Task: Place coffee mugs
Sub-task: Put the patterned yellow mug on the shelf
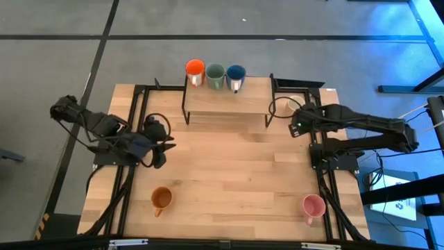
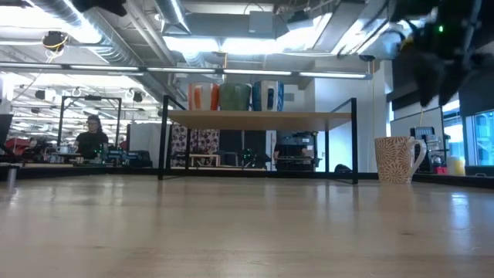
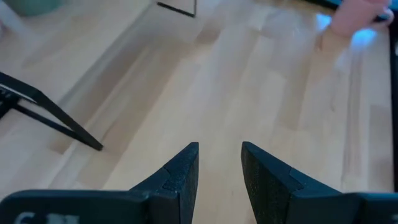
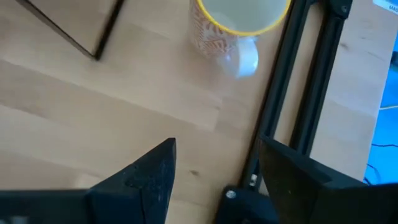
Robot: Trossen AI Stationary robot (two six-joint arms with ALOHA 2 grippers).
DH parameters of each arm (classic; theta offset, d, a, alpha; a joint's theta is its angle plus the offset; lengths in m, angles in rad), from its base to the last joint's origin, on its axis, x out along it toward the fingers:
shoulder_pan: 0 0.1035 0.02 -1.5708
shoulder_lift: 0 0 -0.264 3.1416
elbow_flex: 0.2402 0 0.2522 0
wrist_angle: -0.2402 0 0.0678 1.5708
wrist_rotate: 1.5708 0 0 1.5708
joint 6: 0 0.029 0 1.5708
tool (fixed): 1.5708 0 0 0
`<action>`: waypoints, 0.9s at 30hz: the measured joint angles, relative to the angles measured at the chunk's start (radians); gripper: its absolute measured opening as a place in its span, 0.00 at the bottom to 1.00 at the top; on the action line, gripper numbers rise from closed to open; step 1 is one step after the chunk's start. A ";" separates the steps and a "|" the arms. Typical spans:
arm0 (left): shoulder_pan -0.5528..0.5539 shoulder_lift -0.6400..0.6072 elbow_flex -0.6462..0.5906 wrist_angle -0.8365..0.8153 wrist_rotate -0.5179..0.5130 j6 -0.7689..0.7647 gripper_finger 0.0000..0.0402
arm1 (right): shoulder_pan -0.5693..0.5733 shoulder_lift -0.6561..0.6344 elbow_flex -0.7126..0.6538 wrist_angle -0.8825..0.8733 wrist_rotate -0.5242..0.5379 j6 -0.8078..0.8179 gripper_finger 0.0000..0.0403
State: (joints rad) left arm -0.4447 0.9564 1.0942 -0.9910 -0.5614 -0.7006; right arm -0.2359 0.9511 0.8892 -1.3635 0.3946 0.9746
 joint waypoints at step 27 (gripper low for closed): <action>0.093 0.000 0.000 0.024 -0.021 0.003 0.29 | -0.712 0.066 -0.217 0.475 -0.265 -0.714 0.53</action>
State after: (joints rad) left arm -0.3515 0.9565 1.0943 -0.9671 -0.5827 -0.6981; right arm -0.9476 1.0167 0.6727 -0.8882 0.1295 0.2607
